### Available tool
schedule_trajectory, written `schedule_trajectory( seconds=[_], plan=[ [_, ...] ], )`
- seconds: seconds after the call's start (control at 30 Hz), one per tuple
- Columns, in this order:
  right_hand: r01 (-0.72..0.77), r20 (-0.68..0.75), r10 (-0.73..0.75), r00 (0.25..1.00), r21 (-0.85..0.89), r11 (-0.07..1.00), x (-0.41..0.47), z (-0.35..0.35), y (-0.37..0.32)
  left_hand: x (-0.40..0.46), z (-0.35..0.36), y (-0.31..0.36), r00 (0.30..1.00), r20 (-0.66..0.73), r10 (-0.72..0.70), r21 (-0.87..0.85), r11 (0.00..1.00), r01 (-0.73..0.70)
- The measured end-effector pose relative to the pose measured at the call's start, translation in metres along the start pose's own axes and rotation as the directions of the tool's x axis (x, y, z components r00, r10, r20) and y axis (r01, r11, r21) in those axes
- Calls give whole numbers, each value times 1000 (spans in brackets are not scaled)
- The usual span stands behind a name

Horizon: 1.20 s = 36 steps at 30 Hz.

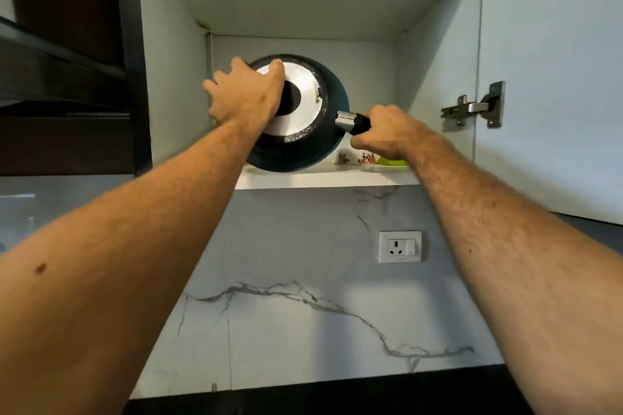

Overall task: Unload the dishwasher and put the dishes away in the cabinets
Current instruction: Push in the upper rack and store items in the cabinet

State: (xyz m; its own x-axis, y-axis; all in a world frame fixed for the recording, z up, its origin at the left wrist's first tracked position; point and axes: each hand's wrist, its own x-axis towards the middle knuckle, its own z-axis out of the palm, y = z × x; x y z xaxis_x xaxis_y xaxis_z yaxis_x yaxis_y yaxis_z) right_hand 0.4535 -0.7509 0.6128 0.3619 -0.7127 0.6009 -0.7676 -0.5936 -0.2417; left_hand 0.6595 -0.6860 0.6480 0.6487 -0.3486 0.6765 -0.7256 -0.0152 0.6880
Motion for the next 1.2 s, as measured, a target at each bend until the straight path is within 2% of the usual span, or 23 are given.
schedule_trajectory(
  seconds=[0.2,0.27,0.33,0.4,0.73,0.83,1.03,1.2],
  plan=[
    [-31,155,0,988,203,979,41,33,-11,41,14,-29,993,120,-3,56,998,-4],
    [-50,200,0,980,243,969,47,44,-14,50,18,-39,977,214,-17,83,997,-1],
    [-71,218,10,976,275,959,52,53,-12,54,19,-44,934,356,-21,116,993,-22],
    [-70,214,5,977,299,952,58,58,-10,58,23,-47,898,440,-22,143,989,-46],
    [-14,171,-25,985,219,976,73,73,-4,70,53,-78,892,448,-51,146,989,-16],
    [13,173,-37,984,142,990,73,74,-4,70,53,-83,871,488,-57,186,982,-40],
    [-1,173,-14,985,85,996,72,75,-3,63,52,-88,800,593,-91,271,958,-92],
    [-16,174,4,985,68,998,67,74,-3,55,49,-88,769,632,-94,279,954,-113]
  ],
)
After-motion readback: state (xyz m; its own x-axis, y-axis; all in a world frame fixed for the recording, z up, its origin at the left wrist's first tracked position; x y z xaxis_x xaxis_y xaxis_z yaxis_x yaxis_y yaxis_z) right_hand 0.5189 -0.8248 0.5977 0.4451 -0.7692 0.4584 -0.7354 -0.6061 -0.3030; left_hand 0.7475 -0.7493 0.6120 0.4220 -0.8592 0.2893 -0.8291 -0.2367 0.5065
